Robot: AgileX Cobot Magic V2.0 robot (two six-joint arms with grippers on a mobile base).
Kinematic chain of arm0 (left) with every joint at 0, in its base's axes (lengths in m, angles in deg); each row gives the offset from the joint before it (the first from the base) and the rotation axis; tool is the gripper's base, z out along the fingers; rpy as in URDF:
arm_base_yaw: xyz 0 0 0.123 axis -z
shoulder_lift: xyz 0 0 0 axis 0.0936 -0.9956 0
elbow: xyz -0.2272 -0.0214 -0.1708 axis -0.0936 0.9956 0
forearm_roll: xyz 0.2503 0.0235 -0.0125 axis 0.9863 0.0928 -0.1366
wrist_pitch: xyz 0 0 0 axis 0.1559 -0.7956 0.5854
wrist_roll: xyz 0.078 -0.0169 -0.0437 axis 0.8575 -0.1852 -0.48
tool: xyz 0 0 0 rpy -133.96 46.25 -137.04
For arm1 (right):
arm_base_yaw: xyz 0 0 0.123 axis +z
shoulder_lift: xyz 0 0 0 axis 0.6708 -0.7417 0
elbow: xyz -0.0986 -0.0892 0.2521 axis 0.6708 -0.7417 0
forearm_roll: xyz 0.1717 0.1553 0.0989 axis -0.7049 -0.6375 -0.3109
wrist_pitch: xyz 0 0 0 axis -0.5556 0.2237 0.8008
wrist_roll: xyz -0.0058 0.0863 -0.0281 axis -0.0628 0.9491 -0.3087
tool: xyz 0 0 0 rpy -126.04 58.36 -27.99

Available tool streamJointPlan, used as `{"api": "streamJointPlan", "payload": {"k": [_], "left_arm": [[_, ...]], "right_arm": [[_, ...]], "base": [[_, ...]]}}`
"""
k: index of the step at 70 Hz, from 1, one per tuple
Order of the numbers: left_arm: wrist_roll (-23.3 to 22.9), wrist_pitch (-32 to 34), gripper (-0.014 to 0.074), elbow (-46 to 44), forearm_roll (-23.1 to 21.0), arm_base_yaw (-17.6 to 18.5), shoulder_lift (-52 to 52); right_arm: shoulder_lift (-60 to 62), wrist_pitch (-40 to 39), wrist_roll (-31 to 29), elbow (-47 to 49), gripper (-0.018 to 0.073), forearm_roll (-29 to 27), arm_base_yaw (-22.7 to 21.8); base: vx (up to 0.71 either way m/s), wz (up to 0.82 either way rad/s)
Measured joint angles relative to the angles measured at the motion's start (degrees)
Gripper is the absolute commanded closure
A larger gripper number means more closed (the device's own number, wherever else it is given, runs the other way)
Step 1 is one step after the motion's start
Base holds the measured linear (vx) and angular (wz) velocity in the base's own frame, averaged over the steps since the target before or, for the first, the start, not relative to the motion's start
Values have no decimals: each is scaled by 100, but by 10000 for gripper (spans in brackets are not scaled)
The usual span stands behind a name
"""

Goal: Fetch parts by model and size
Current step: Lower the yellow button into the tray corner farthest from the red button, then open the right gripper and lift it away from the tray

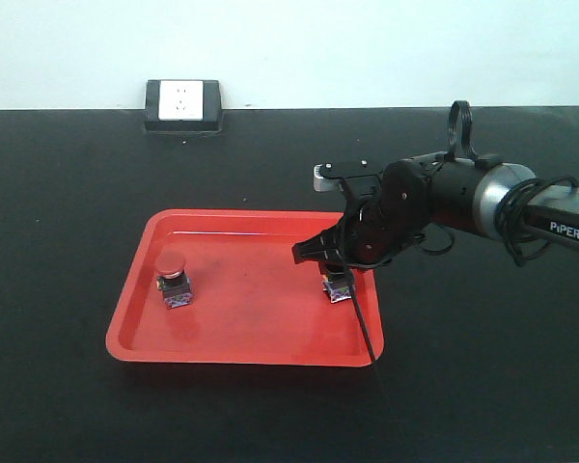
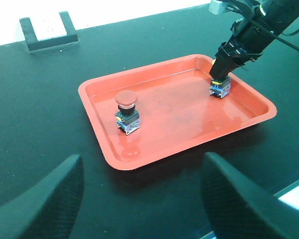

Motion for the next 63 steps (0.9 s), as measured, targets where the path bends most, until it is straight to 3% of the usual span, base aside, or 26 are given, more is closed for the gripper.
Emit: {"api": "streamJointPlan", "payload": {"k": [8,16,29,49,63], "left_arm": [[0,0,114,0,0,0,0],[0,0,114,0,0,0,0],[0,0,114,0,0,0,0],[0,0,114,0,0,0,0],[0,0,114,0,0,0,0]], "right_arm": [[0,68,-5,0,-39,-11,0],[7,189,-5,6,-97,-11,0],[442,443,-5,6,-84,228,0],[2066,953,-5,-20,-44,736,0],[3656,656,-19,-720,-34,805,0]], "base": [[0,0],[0,0],[0,0],[0,0],[0,0]]}}
